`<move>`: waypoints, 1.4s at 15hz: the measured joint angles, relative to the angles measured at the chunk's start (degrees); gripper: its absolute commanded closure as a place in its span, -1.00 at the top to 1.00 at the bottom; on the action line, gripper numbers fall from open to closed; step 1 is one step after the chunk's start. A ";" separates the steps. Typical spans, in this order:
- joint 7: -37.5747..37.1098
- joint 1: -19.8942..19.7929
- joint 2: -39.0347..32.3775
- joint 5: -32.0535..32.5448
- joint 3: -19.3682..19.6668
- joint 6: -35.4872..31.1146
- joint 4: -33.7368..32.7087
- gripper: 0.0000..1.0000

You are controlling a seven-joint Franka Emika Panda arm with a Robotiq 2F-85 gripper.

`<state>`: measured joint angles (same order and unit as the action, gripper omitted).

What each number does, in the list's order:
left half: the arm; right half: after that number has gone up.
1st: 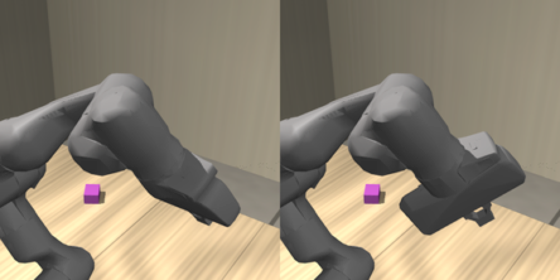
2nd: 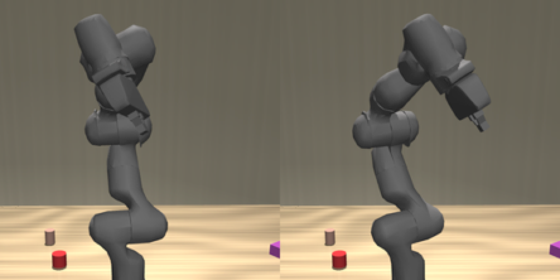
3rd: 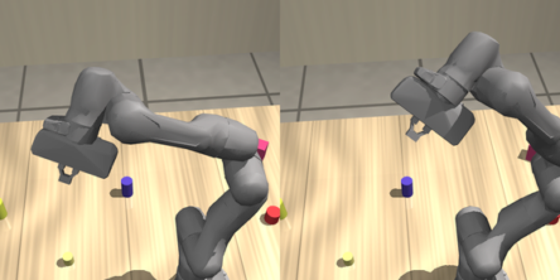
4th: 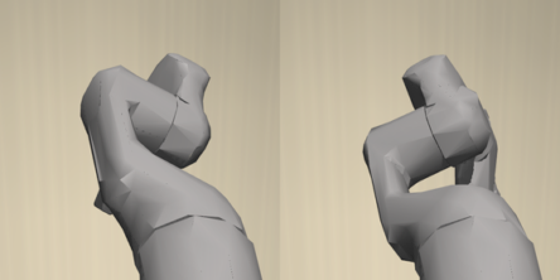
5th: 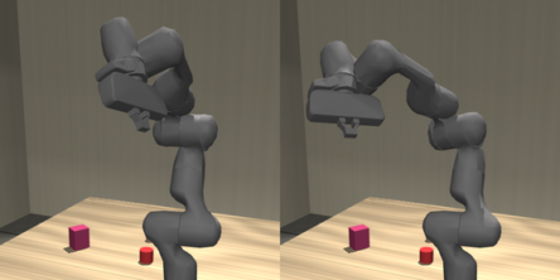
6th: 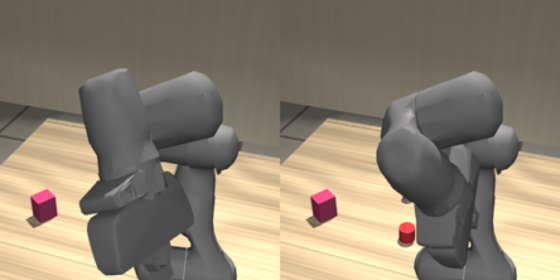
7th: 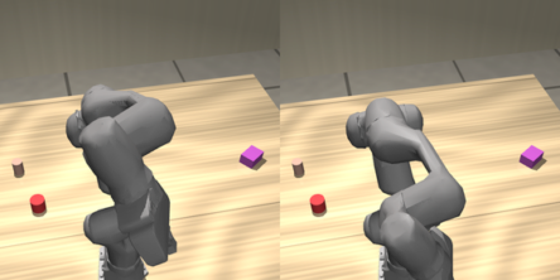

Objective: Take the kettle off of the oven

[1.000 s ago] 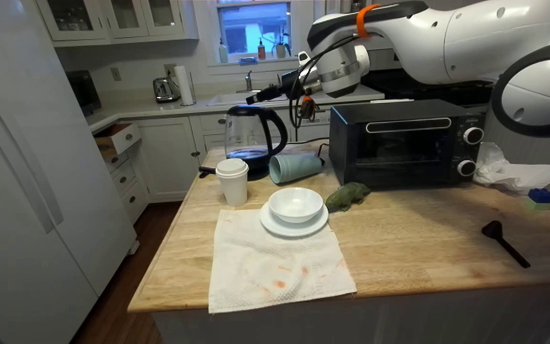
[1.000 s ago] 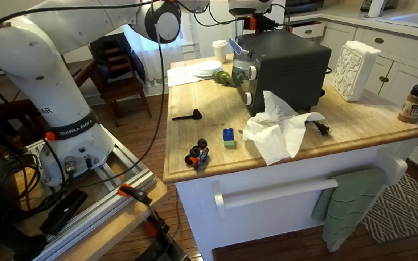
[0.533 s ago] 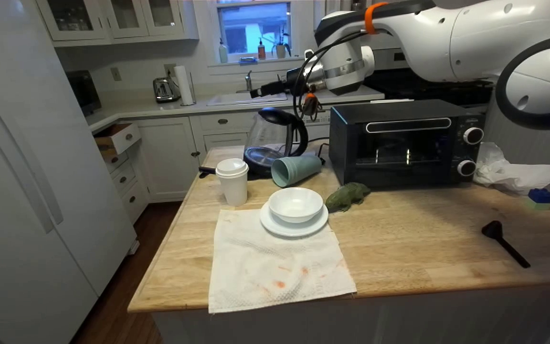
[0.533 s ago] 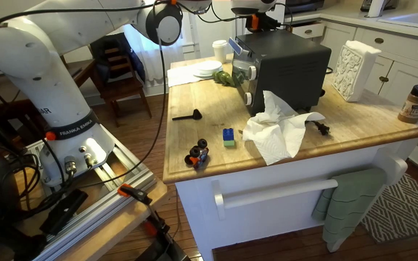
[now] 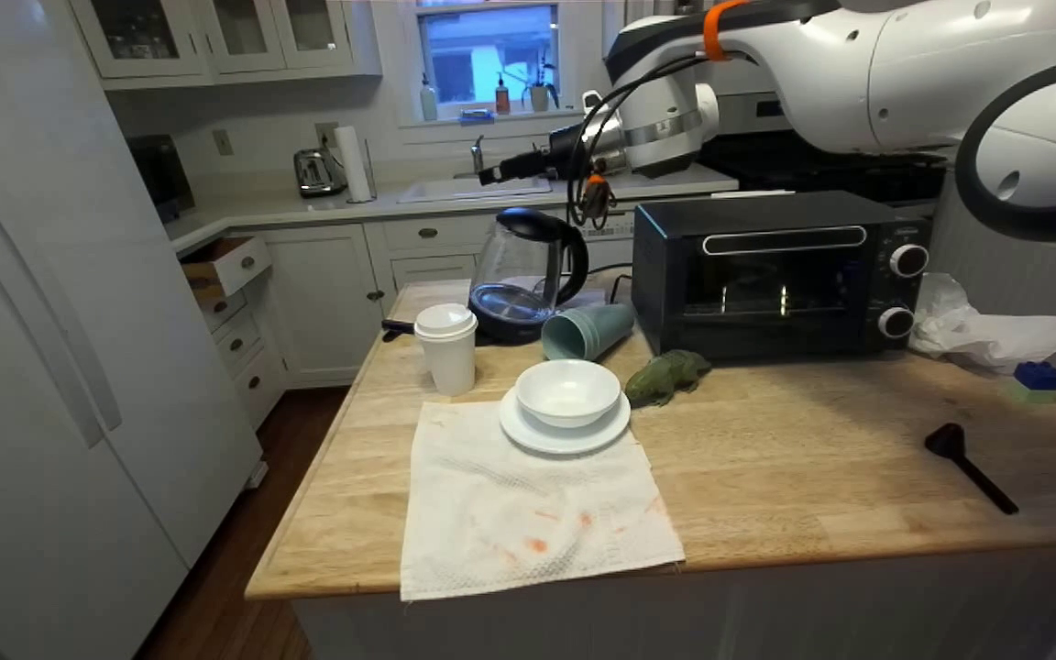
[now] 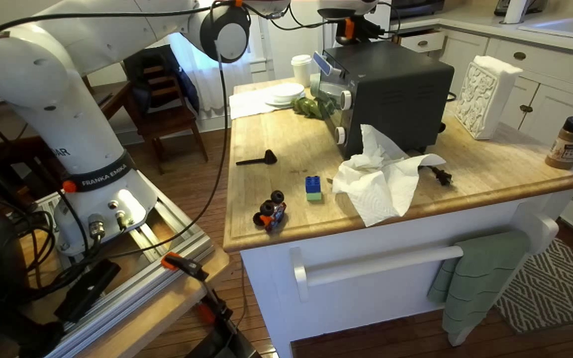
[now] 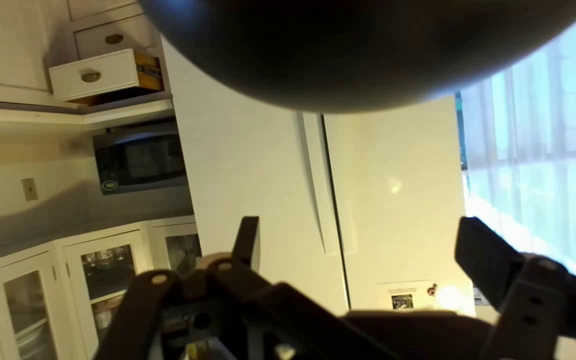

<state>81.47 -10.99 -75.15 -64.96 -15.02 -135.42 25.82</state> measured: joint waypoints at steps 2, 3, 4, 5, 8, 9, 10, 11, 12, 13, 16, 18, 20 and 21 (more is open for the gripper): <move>-0.56 -0.20 0.83 1.25 -0.08 2.54 -0.04 1.00; -1.34 -0.41 1.39 2.50 0.09 4.30 -0.18 1.00; -2.66 -0.75 2.15 4.13 0.44 6.36 -0.36 1.00; -4.34 -1.17 2.93 6.07 0.95 8.97 -0.62 1.00; -10.05 -2.97 6.07 12.22 2.27 18.72 -0.80 1.00; -12.06 -3.53 7.18 14.16 2.53 22.20 -0.83 1.00; -14.28 -4.05 8.28 15.71 2.57 25.82 -0.85 1.00; -17.01 -4.48 9.39 17.16 2.57 29.09 -0.86 1.00; -20.25 -4.80 10.43 18.37 2.57 31.62 -0.86 1.00; -23.69 -5.08 11.45 19.57 2.63 33.46 -0.86 1.00; -33.56 -5.96 14.20 23.56 3.26 36.66 -0.89 1.00; -39.29 -6.78 15.75 26.41 3.91 37.45 -0.91 1.00; -44.29 -7.82 17.29 29.79 4.57 38.26 -0.94 1.00; -46.35 -8.40 18.13 31.75 5.00 38.69 -0.96 1.00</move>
<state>35.12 -19.39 -57.03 -33.21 -10.02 -96.74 24.86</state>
